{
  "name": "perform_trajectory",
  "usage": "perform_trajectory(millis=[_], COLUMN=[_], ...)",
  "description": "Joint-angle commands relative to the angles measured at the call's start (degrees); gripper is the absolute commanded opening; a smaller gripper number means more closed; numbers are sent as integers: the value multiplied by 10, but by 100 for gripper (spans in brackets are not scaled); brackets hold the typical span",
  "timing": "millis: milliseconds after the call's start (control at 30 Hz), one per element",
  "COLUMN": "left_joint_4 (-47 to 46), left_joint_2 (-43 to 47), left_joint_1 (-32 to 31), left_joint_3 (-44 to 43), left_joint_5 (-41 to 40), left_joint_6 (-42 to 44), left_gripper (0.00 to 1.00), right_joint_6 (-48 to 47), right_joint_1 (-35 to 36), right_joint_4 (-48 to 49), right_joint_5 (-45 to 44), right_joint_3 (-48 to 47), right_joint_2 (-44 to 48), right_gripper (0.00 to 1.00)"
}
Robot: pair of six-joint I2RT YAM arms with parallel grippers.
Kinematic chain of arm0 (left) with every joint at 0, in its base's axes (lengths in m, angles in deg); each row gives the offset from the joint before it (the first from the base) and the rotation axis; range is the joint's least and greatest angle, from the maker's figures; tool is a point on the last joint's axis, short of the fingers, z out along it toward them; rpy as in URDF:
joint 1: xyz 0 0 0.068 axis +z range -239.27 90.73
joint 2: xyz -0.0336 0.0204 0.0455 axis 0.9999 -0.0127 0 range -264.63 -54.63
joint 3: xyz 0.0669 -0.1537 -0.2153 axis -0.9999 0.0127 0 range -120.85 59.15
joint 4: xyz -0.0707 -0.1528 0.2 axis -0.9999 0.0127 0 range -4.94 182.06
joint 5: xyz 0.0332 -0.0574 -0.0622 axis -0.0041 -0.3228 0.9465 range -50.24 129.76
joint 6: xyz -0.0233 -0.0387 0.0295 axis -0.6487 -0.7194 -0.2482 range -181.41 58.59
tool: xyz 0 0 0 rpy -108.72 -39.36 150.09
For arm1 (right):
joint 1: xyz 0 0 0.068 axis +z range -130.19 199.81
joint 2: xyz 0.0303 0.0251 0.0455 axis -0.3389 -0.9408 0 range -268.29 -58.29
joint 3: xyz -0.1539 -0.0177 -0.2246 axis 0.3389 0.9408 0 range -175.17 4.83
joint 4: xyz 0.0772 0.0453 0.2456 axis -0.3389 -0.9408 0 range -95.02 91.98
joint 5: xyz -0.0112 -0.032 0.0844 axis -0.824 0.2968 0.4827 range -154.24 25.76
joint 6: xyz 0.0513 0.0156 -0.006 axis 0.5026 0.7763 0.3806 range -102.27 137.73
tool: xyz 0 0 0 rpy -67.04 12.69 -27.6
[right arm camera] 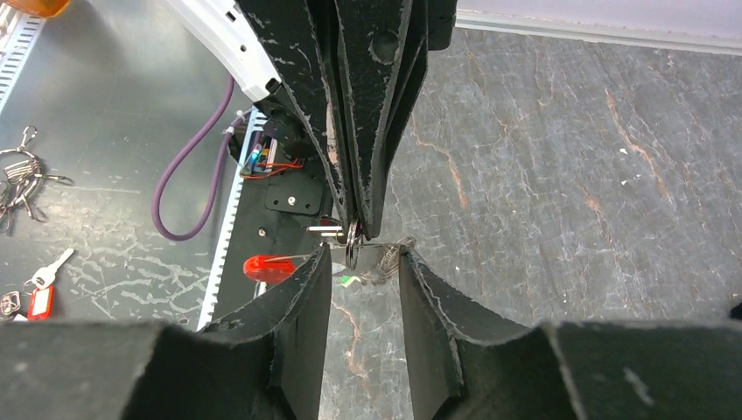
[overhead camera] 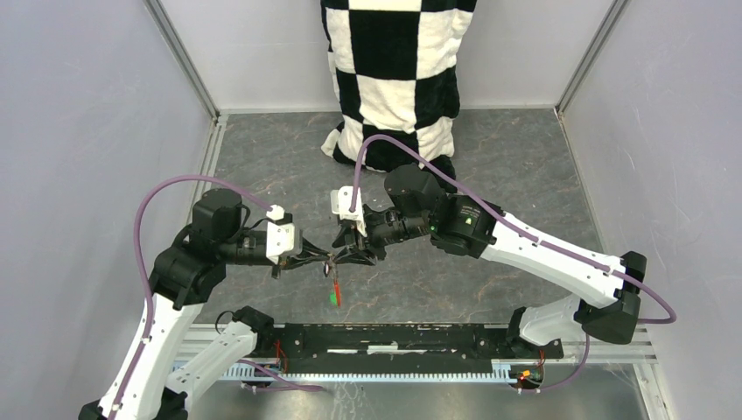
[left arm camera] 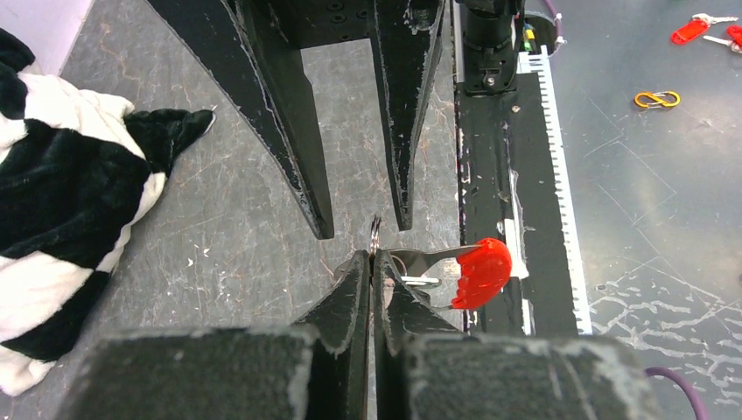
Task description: Put the keys on the keyring
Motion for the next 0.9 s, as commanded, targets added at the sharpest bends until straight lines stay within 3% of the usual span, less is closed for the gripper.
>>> perform_trajectory(millis=[0,200,400,700,733,800,867], left_joint_4=[-2,-13,-34,-47,-50,-67,-84], left_joint_2=[-5,-8,-2,3,4,9,15], left_joint_1=[1,0,-1,0,0,0,1], left_joint_3=[-5,3,0,-10,-11,-9,-8], left_joint_5=[7,23,25,37,39,36,30], left_joint_6=[25,14,-6,-30,-34,-61,-91], left_gripper=[2,2,2,4,10,35,48], right_joint_6=[10,16,11,-3,-2,2,13], right_joint_1=[3,4,3,3,4,2,-1], right_joint_4=[37,56,36,11,24,71,142], right_joint_5=[-4,-1,-3,-37,-42,-43,-43], right_joint_3=[-18,-13,-18,-31,-25,4,53], right_joint_2=[-2,-9,-17,-23,-17,9,47], right_gripper=[40,27,3,0,0,0,0])
